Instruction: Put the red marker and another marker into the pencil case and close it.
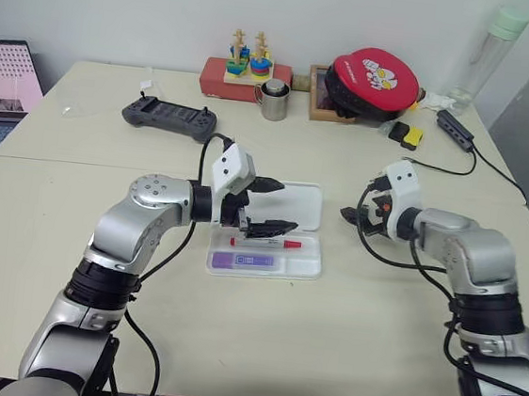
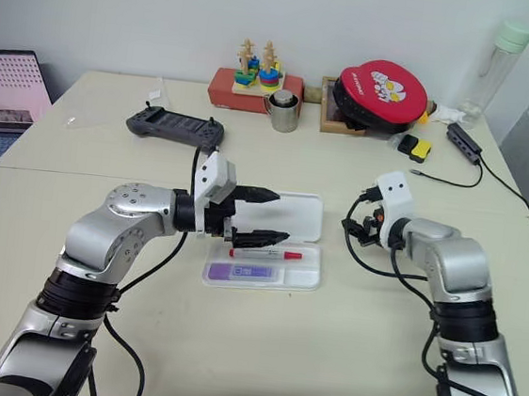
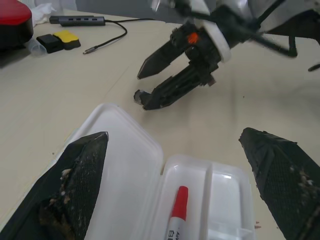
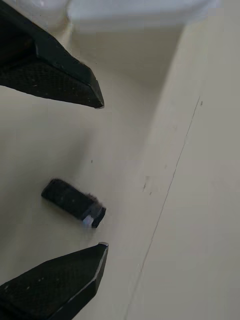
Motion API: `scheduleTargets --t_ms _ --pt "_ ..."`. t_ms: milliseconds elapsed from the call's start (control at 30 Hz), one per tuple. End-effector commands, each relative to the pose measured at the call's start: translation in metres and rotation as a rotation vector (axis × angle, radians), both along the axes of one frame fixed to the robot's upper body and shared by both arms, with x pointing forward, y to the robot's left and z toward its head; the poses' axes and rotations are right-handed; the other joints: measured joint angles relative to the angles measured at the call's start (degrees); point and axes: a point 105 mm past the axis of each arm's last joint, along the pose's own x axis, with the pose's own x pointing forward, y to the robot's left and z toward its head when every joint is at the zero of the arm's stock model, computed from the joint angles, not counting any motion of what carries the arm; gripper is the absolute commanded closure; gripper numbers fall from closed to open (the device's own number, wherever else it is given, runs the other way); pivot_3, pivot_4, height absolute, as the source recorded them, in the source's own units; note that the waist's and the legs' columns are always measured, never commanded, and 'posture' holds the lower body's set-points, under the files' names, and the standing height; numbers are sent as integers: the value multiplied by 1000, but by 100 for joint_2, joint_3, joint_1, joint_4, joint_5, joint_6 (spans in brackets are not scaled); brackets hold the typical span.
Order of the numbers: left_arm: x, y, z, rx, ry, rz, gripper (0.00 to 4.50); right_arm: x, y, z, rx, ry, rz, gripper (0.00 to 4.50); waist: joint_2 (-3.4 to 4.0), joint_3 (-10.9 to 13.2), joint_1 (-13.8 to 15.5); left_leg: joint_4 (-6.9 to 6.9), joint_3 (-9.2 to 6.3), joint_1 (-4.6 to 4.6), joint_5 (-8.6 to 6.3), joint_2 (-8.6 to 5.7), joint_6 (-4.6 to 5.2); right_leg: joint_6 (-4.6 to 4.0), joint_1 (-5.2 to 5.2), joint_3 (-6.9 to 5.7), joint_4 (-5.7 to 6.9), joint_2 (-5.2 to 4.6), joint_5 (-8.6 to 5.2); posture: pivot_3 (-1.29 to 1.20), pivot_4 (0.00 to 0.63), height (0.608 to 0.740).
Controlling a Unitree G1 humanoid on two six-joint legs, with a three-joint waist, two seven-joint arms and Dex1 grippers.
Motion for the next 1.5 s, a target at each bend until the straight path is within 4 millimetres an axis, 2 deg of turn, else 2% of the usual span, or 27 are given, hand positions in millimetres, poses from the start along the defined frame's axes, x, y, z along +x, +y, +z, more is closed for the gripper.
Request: scheduleTargets --t_ms 33,67,100,167,300,533,633,767,833,933,967,1067,1200,1500 --pt "3 -8 9 -3 -59 -11 5 7 -11 4 -46 -36 -83 0 0 0 1 0 0 -1 0 -1 0 0 -1 0 0 0 0 0 150 740" --pt "4 -10 10 -5 -67 -8 0 7 -12 1 -64 -33 -88 348 0 0 1 0 -1 -1 0 -3 0 0 -1 0 0 0 0 0 150 740" --pt "5 -11 11 -7 -71 -7 0 7 -12 -1 -75 -32 -93 424 0 0 6 1 -1 -1 0 -4 0 0 -1 -1 -1 0 0 0 150 740" --pt "7 -13 12 -11 -81 -10 0 7 -13 -3 -85 -31 -93 957 0 0 -1 1 -2 -1 0 -5 0 0 -1 -2 -1 0 0 0 150 740" --pt "8 -18 12 -16 -98 -12 0 8 -12 2 -75 -50 -97 1990 2 -1 -10 0 0 -1 0 -3 0 0 -1 1 0 0 0 0 150 740" --pt "8 -16 12 -16 -97 -11 0 7 -9 7 -65 -60 -75 3518 2 -1 -10 1 -1 -1 0 -3 0 0 -1 2 1 0 0 0 150 740" --pt "8 -15 13 -14 -98 -12 0 7 -3 17 -35 -95 -28 4214 2 -1 -10 1 -1 -1 0 -3 0 0 -1 2 1 0 0 0 150 740" --pt "-1 1 16 0 -88 -38 0 -10 17 64 37 -252 260 4240 3 0 -13 1 1 -2 0 -4 0 0 -2 1 1 1 0 0 150 740" --pt "-8 13 16 14 -79 -49 0 -29 24 76 37 -290 427 4240 6 1 -20 -1 4 -8 0 -3 0 0 -12 1 0 1 0 0 150 740" --pt "-25 33 8 97 -59 -103 0 -82 42 73 26 -228 805 4240 5 0 -13 -6 -5 -7 0 1 0 0 -8 -3 -7 3 0 0 150 740" --pt "-32 38 2 134 -48 -126 0 -94 47 68 20 -195 880 4240 5 1 -5 -5 -7 -6 0 2 0 0 -5 -5 -7 3 0 0 150 740" --pt "-45 47 -5 198 -30 -175 0 -112 63 48 -41 -109 1025 4240 4 2 1 -5 -6 -5 0 3 1 1 4 -5 -17 3 0 0 150 740" --pt "-52 51 -14 259 -3 -198 0 -110 73 21 -108 -43 1065 4240 4 2 17 5 -6 -3 0 4 1 2 11 -5 -13 3 1 0 150 740" --pt "-56 46 -18 239 12 -191 0 -94 79 4 -153 -26 1043 4240 3 2 20 1 -9 -6 0 2 1 2 6 -8 -16 3 1 0 150 740"
